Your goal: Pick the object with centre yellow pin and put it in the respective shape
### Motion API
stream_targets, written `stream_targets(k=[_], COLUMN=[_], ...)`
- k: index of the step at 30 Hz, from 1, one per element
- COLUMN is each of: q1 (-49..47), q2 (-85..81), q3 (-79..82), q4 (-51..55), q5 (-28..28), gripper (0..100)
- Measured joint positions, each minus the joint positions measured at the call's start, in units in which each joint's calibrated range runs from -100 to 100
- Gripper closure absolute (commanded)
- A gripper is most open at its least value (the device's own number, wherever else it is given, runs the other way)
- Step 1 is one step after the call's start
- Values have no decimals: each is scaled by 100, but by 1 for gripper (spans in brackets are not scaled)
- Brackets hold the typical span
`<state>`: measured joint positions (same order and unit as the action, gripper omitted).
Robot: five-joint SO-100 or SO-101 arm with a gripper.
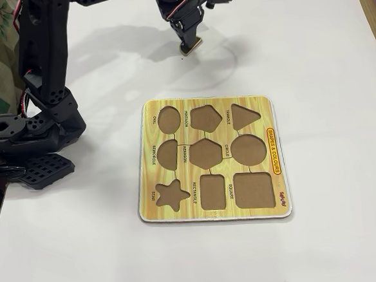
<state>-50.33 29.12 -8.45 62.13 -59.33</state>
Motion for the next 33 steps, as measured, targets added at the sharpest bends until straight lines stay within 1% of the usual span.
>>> stream_targets(k=[10,20,33], q1=[0,486,1777], q2=[0,-962,-2844], q3=[9,1232,3067], q4=[-129,-129,-137], q5=[0,36,962], gripper=[97,97,97])
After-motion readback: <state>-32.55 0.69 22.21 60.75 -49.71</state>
